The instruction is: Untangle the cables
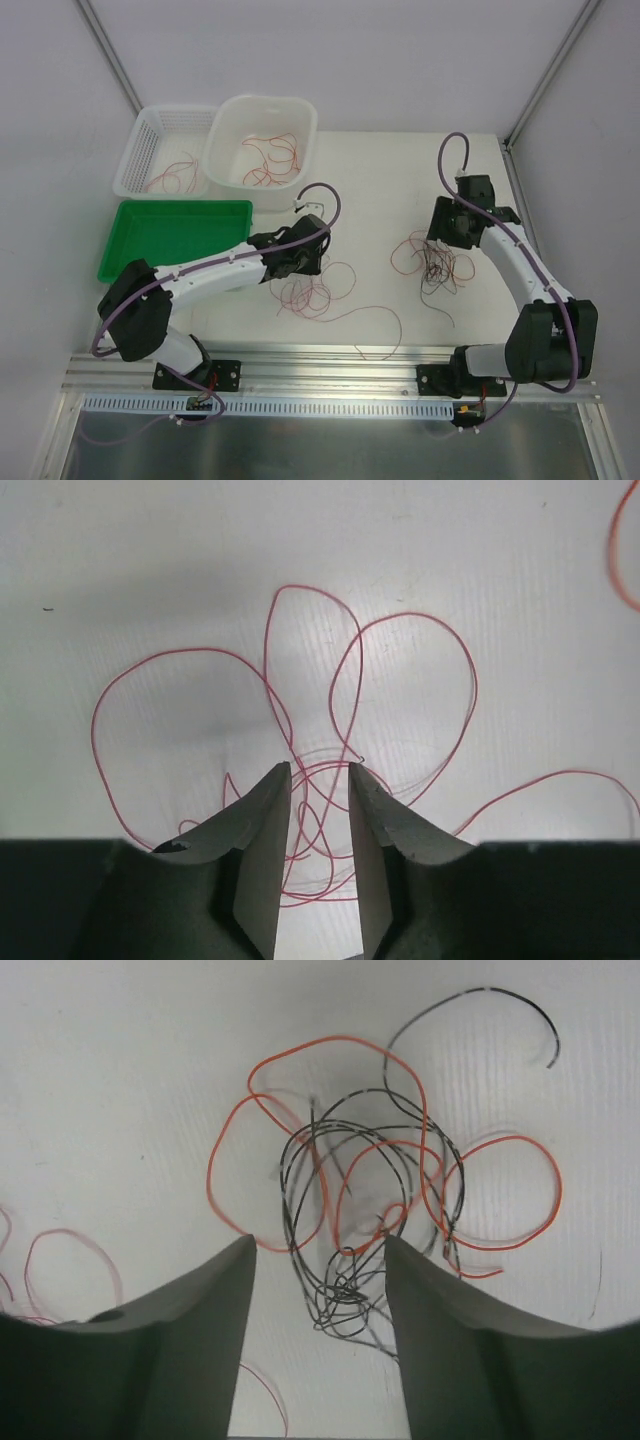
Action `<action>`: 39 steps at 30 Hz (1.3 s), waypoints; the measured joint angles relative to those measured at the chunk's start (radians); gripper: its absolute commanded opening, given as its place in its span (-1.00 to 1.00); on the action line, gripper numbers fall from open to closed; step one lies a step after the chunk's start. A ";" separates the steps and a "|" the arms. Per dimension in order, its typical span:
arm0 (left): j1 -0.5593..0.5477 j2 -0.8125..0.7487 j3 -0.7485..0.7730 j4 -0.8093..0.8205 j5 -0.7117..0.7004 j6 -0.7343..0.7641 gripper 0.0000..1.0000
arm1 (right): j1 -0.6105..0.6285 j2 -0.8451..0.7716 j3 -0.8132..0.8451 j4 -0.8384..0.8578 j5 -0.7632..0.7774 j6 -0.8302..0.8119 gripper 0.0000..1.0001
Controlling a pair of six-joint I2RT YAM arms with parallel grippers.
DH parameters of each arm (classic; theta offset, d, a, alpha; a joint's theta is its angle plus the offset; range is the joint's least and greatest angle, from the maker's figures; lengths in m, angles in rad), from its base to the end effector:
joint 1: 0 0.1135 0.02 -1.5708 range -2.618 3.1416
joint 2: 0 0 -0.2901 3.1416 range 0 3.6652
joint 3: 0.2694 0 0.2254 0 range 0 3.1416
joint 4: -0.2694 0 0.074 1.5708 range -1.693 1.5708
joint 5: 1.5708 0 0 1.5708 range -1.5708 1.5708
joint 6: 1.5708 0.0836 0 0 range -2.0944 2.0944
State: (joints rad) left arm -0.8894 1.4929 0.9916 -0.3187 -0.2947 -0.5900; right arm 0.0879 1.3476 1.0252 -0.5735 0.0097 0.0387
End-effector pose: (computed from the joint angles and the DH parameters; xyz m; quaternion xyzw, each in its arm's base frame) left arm 0.2216 -0.2347 0.2383 0.0840 0.9180 -0.1436 0.3600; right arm 0.2783 0.0237 0.2614 -0.0216 0.9433 0.0164 0.3307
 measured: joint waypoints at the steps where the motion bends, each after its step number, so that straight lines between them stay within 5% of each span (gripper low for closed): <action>1: 0.000 0.000 0.013 0.000 -0.001 0.008 -0.25 | 0.021 -0.002 0.000 0.015 -0.001 0.000 0.35; 2: 0.000 0.000 0.019 0.001 -0.001 0.012 -0.11 | 0.045 -0.006 0.000 0.024 -0.001 0.000 0.35; 3: 0.000 0.000 0.024 0.002 0.000 0.016 0.22 | 0.071 -0.010 0.000 0.027 -0.002 -0.005 0.36; 6: 0.000 -0.009 0.024 -0.005 0.001 0.025 0.63 | 0.167 -0.037 -0.002 0.027 -0.003 -0.006 0.47; 16: -0.002 -0.134 -0.040 -0.027 0.079 0.024 0.63 | 0.444 -0.304 -0.132 0.048 -0.021 0.014 0.88; 23: -0.036 0.029 -0.003 -0.032 0.103 0.039 0.29 | 0.528 -0.469 -0.269 0.059 -0.021 0.049 0.93; 26: -0.042 0.113 0.031 -0.031 0.093 0.048 -0.08 | 0.562 -0.509 -0.312 0.072 -0.008 0.065 0.93; 30: -0.041 0.177 0.065 -0.032 0.068 0.061 -1.00 | 0.587 -0.526 -0.363 0.108 0.001 0.083 0.93; 39: -0.040 0.022 0.110 -0.120 -0.008 0.117 -1.00 | 0.633 -0.426 -0.429 0.315 -0.068 0.145 0.88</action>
State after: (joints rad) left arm -0.9298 1.5146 1.1019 -0.4385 -0.3023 -0.4728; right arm 0.7208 0.9218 0.5964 -0.2588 -0.0578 0.1833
